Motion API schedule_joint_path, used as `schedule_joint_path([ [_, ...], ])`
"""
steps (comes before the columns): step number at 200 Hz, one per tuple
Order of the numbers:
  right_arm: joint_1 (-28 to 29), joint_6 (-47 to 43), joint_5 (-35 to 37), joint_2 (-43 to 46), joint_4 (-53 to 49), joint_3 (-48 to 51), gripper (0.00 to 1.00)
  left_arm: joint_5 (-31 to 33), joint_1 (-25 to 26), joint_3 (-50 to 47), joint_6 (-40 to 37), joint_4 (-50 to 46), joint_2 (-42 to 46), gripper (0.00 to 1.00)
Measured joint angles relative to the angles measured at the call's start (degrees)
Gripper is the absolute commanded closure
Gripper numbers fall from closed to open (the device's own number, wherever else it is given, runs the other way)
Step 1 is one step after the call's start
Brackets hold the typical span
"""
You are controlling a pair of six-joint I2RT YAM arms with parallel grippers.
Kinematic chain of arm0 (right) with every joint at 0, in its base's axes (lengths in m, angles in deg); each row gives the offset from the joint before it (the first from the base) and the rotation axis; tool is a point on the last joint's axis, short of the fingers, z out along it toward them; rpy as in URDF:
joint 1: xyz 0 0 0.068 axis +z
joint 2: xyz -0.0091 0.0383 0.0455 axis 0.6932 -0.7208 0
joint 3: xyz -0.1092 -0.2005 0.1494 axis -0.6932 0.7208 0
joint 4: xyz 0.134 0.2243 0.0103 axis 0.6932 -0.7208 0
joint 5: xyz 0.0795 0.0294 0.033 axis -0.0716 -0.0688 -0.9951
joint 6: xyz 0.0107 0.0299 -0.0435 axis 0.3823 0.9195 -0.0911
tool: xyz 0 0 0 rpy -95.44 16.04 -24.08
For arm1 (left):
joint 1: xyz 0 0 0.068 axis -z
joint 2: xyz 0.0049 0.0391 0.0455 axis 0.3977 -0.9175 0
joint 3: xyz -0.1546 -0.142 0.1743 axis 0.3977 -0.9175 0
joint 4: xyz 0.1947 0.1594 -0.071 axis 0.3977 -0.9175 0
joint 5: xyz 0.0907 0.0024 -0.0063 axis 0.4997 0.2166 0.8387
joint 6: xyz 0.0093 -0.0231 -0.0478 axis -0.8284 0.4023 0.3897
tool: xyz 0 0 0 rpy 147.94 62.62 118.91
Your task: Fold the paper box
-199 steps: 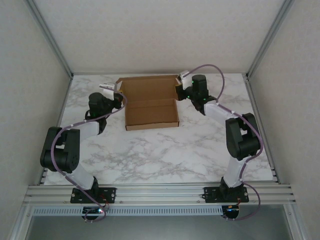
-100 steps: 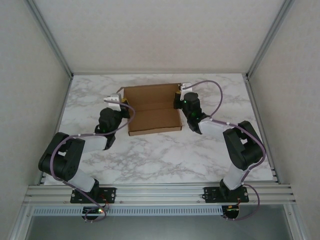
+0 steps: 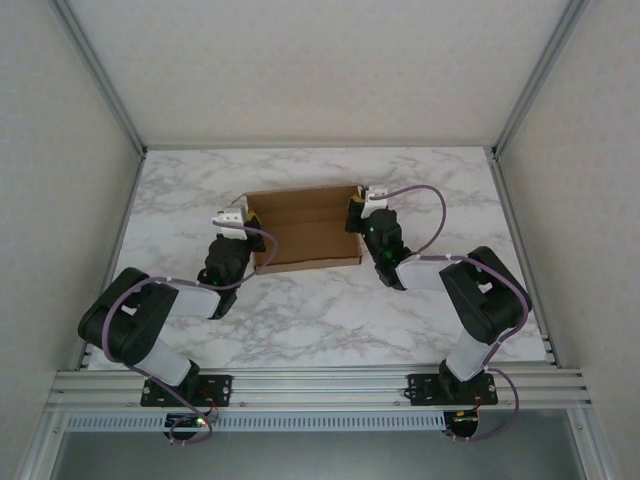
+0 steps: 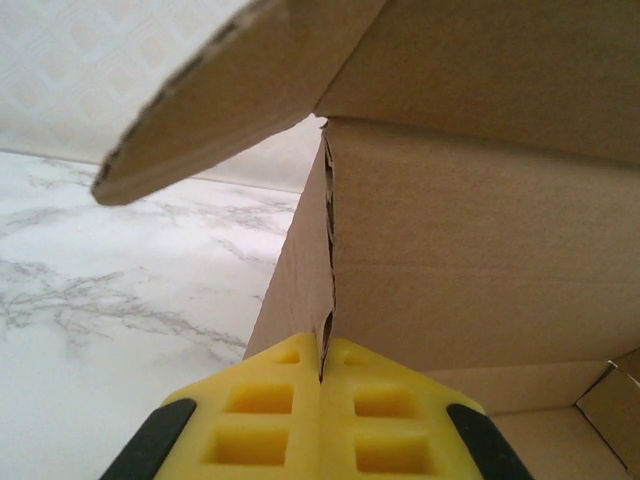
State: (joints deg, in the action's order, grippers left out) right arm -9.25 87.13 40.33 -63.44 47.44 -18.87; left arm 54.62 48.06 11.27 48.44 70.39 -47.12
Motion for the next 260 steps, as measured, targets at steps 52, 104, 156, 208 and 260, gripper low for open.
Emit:
schedule_joint_path([
  [52,0.90,1.84,0.07,0.59,4.37,4.13,0.94,1.79,1.64,-3.72,2.38,0.42,2.19,0.99],
  [104,1.79,3.98,-0.02,1.07,6.25,7.80,0.93,3.74,3.48,-7.52,4.13,0.35,3.48,0.99],
  [156,2.99,6.73,-0.15,1.05,7.30,10.93,0.88,5.22,4.09,-9.42,5.55,-0.72,4.13,0.99],
  [208,3.41,7.69,-0.28,0.94,5.73,12.46,0.66,6.25,4.33,-10.75,6.19,-1.33,4.11,1.00],
  [260,3.41,7.56,0.04,4.46,4.35,14.53,0.53,6.71,4.35,-10.25,5.03,-2.27,3.45,1.00],
])
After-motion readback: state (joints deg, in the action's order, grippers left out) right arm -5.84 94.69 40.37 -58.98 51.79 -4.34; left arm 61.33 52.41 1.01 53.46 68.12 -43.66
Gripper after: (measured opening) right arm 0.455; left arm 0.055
